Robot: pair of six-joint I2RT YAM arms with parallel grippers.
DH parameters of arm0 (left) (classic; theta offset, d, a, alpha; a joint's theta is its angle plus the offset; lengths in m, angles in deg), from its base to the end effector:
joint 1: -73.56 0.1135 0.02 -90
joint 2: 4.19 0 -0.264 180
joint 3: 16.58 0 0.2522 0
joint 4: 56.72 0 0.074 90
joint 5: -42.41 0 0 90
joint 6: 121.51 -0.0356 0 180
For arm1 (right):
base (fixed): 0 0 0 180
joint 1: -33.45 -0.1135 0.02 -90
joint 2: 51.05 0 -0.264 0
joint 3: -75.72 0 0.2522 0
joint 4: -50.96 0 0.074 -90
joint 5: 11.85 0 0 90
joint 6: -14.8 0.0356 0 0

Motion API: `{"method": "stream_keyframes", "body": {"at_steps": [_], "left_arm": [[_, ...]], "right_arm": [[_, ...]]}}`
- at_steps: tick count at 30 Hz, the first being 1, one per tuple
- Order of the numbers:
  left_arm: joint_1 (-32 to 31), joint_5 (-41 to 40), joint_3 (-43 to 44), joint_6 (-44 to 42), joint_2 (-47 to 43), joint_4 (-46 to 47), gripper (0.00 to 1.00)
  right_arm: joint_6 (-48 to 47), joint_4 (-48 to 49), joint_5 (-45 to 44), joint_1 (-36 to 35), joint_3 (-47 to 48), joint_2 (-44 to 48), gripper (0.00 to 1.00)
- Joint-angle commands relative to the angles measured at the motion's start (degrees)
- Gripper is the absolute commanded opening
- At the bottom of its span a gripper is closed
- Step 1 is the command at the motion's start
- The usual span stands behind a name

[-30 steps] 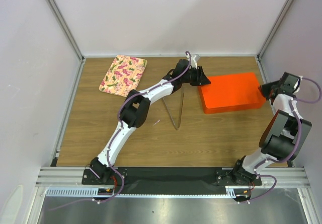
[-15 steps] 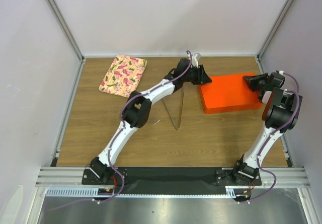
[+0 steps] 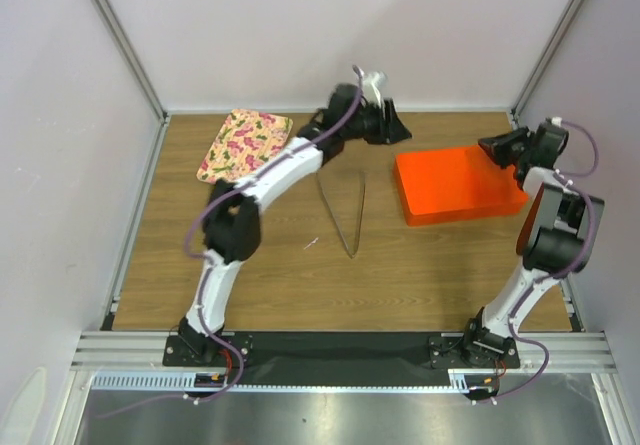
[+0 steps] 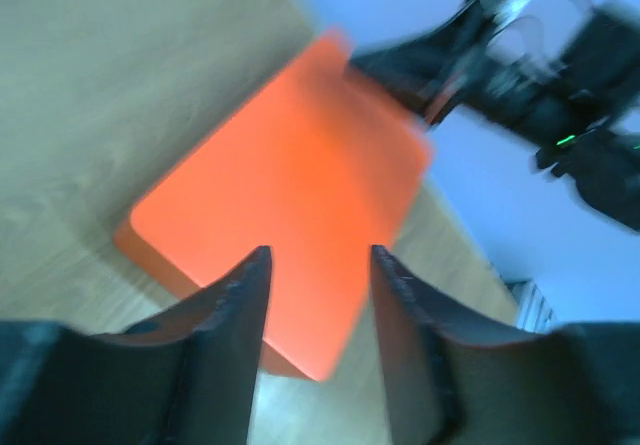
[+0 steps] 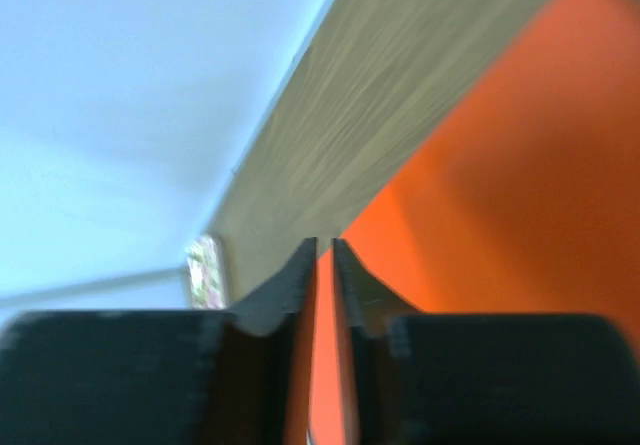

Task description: Pack the chocolate

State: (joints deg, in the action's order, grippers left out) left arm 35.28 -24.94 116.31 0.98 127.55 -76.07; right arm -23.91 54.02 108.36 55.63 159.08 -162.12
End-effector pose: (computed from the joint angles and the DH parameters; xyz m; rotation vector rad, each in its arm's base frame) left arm 0.4228 -0.3511 0.2822 0.3967 2.0140 -1.1832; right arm 0.4081 -0.1470 0.1989 0.9233 1.8189 0.8491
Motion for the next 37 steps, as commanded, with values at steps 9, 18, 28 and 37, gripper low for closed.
{"method": "stream_keyframes", "body": {"at_steps": [9, 18, 28, 37], "left_arm": [[0.8, -12.4, -32.7, -10.8, -47.0, -11.1, 0.75], [-1.5, -15.4, -54.3, -8.2, -75.5, -11.1, 1.0], [-1.8, -16.4, -63.2, -6.3, -87.6, -11.8, 1.0], [-1.8, -17.4, -61.4, -7.6, -87.6, -12.5, 1.0]], "right_arm": [[-23.1, -50.9, -23.4, -20.6, -0.2, 38.2, 0.91], [-26.9, -58.1, -21.3, -28.2, -6.0, 55.9, 1.0], [-29.4, -59.4, -16.6, -28.3, -8.0, 61.7, 1.0], [-30.0, -56.1, -15.9, -28.3, -7.6, 63.9, 1.0]]}}
